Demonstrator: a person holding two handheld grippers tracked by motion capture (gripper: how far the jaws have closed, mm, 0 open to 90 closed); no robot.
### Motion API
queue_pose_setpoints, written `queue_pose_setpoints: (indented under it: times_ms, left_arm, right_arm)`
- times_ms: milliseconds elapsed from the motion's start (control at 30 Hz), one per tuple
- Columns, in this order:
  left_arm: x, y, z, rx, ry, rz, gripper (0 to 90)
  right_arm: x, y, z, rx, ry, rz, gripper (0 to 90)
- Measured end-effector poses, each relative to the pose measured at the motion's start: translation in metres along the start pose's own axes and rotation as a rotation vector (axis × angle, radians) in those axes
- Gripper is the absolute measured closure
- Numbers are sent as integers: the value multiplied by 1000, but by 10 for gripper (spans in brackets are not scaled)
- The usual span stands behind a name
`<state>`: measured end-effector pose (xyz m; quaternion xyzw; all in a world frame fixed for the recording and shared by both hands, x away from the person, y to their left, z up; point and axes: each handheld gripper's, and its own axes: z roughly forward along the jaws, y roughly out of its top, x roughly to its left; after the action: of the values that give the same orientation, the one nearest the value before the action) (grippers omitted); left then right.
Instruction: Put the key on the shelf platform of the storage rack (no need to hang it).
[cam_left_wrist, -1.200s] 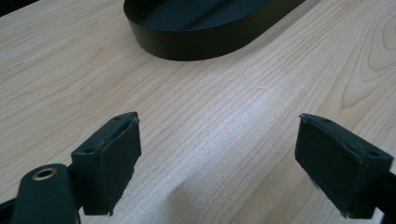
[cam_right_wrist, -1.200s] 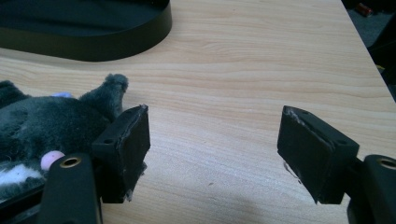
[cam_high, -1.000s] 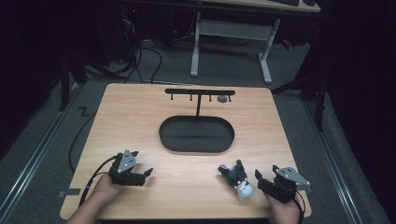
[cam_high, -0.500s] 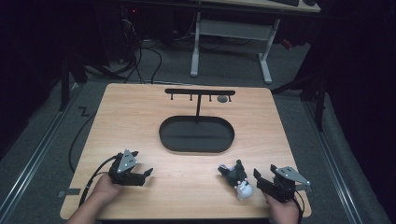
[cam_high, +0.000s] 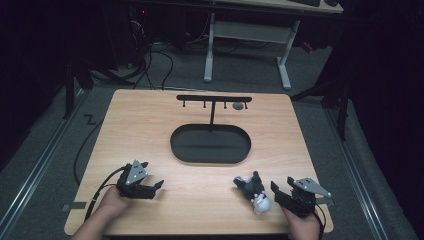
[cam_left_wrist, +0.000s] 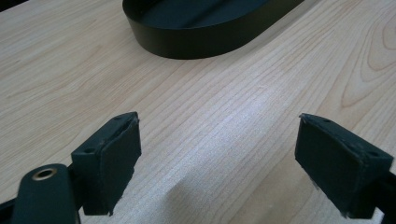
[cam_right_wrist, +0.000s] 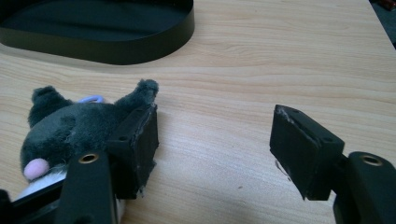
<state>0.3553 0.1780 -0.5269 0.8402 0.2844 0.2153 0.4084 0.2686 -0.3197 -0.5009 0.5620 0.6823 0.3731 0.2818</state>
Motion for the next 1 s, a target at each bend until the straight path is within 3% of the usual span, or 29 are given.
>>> queue_pose_setpoints:
  times_ms: [467,600,700,733,833,1000]
  left_arm:
    - [-1,0,0,3,9,9,154]
    - [-2,-1,-1,0,14,8,154]
    - [-2,0,-1,1,14,5,153]
    - [-2,0,-1,0,14,10,154]
    - [-1,0,-1,0,10,11,154]
    - [0,-1,-1,-6,-1,3,154]
  right_arm:
    - [2,7,-8,92,-30,-4,375]
    - [5,9,-11,113,-43,-40,365]
    - [5,10,-12,121,-35,-32,354]
    - [6,13,-15,114,-12,-8,354]
    - [8,19,-17,104,-2,-11,351]
    - [6,24,-12,117,-33,4,347]
